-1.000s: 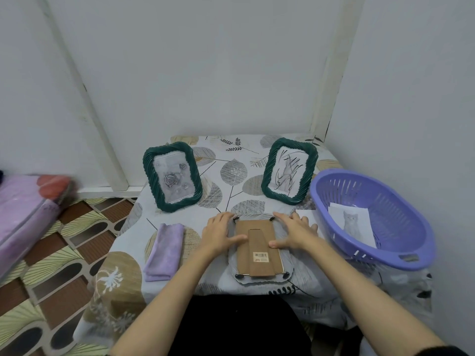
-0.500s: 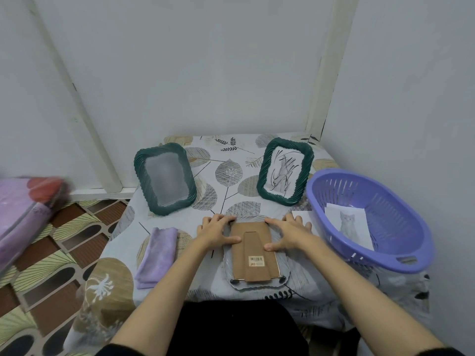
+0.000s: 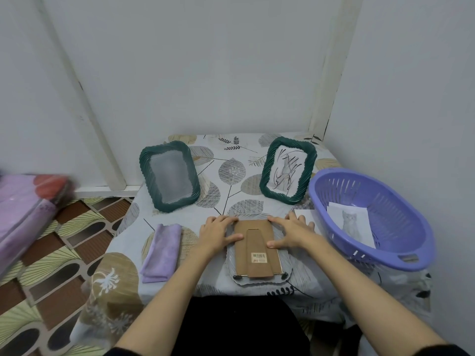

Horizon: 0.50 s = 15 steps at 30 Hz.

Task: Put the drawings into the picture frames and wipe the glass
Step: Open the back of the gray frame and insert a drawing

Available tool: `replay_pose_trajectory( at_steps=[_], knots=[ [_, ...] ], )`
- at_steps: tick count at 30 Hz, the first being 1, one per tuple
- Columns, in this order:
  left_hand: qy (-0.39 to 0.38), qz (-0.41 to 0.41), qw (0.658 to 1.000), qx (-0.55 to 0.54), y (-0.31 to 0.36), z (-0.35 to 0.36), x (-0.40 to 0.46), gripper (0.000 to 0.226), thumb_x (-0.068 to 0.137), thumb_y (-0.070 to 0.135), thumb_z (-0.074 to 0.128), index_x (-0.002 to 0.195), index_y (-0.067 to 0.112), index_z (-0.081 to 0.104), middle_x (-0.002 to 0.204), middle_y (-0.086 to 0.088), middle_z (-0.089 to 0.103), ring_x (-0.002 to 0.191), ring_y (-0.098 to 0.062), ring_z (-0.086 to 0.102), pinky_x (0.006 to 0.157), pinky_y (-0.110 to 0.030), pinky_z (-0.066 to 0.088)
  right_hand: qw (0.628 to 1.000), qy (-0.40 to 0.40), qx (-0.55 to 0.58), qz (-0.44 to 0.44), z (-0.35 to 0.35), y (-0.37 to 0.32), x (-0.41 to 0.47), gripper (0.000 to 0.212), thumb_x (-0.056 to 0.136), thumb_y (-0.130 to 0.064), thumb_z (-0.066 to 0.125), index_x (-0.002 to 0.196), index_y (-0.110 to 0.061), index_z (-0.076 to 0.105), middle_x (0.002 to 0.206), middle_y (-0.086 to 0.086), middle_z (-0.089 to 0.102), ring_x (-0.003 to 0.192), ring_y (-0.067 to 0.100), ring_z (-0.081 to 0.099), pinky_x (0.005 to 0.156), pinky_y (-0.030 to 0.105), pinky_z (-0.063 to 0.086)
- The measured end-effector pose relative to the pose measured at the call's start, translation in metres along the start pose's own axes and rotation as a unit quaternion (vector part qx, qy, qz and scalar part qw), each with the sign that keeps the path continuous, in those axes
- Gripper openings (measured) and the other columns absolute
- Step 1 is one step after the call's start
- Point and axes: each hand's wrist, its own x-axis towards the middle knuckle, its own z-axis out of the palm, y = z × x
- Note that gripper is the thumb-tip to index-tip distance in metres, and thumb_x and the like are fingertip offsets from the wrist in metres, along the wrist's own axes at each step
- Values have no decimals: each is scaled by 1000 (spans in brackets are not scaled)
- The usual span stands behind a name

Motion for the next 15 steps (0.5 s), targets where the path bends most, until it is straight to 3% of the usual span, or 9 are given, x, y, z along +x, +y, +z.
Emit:
replay_pose_trajectory(
  at_steps=[10,15],
  knots=[
    [18,9,1000,12,-1,5,-2,61,83,57,52,137,34,38,141,5,44,127,-23,36,100,-37,35,1000,11,17,5,1,0,-3,90,72,-62,63,143,-45,11,149,11,20,134,34,22,107,52,21],
    [30,8,999,13,-3,9,-5,54,84,56,50,133,32,45,141,5,45,129,-21,37,103,-36,33,1000,15,15,3,4,1,-5,83,73,-62,61,142,-46,17,147,11,23,131,34,24,105,51,22]
  ],
)
